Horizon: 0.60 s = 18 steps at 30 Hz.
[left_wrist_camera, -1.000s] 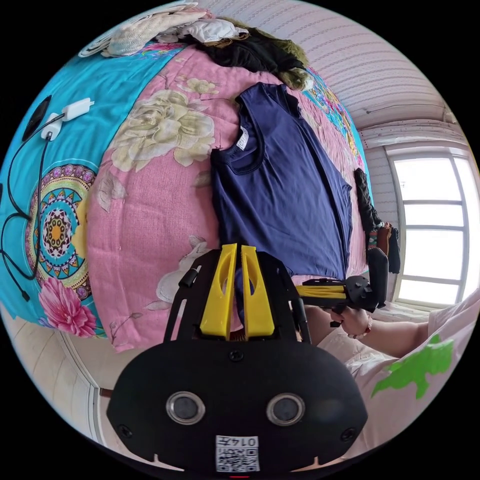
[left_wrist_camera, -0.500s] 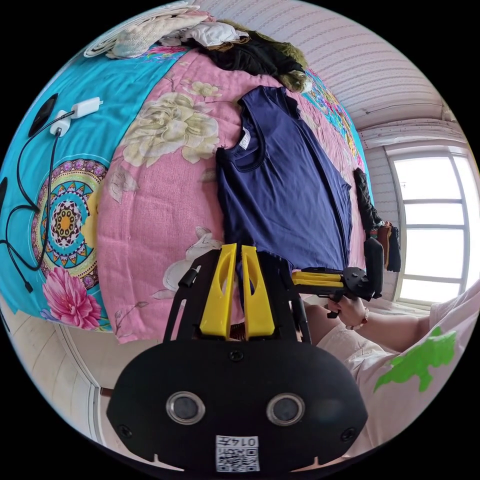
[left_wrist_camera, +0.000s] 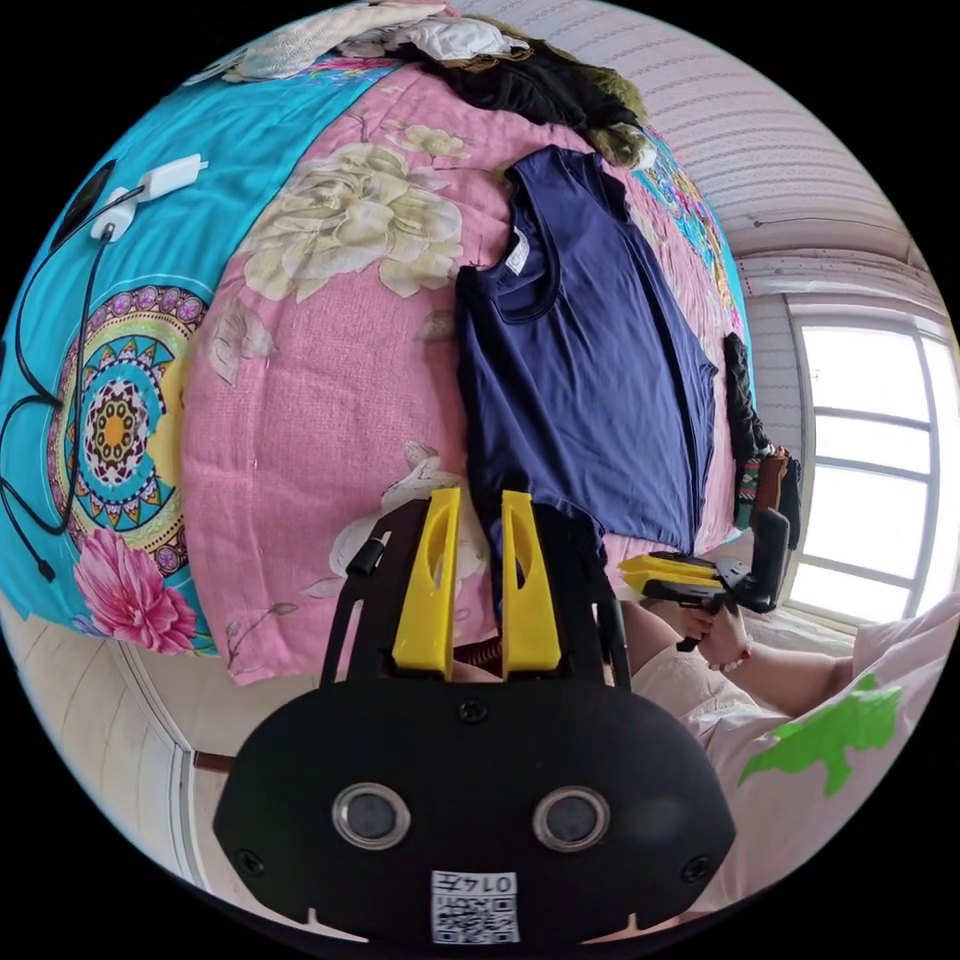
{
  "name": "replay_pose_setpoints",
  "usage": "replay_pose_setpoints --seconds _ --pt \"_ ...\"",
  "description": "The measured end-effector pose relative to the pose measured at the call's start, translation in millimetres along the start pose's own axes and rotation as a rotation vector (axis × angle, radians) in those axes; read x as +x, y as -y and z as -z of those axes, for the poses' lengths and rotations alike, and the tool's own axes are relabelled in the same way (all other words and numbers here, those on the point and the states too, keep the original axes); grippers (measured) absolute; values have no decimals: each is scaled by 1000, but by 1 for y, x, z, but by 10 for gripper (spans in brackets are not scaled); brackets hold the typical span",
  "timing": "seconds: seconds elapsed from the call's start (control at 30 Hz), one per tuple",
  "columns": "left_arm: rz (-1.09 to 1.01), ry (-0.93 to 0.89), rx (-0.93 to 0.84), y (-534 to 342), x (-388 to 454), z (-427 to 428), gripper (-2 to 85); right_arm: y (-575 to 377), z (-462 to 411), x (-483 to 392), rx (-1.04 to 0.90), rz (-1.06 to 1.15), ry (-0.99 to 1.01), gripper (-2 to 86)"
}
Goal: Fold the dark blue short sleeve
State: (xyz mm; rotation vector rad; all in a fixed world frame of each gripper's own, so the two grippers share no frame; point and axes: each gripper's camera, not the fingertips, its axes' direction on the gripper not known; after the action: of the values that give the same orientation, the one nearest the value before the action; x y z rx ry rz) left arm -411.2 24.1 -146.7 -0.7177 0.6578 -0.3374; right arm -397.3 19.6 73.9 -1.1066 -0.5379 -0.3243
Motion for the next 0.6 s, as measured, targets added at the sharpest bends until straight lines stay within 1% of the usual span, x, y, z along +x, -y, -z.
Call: replay_pose_setpoints --seconds 0.03,0.1,0.17,0.23,0.3,0.33,0.4,0.43,0.47,0.5,0.53,0.6 --pt "-3 3 -3 3 2 -2 73 1 0 -18 -15 102 -69 67" --pt "-5 7 -7 7 7 -5 76 -2 -17 -90 -68 509 -257 73" --pt "-5 -24 9 11 14 -2 78 -3 -36 -120 -86 671 -283 74" --pt "6 -21 29 14 18 5 77 4 -57 -131 -125 714 -295 76" --pt "26 -32 76 15 20 12 74 10 -73 -138 -107 748 -352 80" --pt "23 -46 74 18 23 9 70 11 -77 -139 -107 762 -368 81" --pt "7 -46 21 25 29 -4 61 12 -99 -141 -180 801 -422 87" --pt "0 -17 6 28 34 -12 42 11 -107 -141 -206 807 -443 84" --pt "-5 17 4 30 38 -17 11 9 -118 -140 -231 812 -514 77" --pt "-10 26 6 31 41 -18 7 6 -120 -142 -184 822 -580 44" --pt "-13 23 5 33 44 -20 -2 5 -120 -143 -184 833 -582 27" --pt "-14 20 5 35 49 -19 -7 5 -108 -141 -171 790 -508 15"
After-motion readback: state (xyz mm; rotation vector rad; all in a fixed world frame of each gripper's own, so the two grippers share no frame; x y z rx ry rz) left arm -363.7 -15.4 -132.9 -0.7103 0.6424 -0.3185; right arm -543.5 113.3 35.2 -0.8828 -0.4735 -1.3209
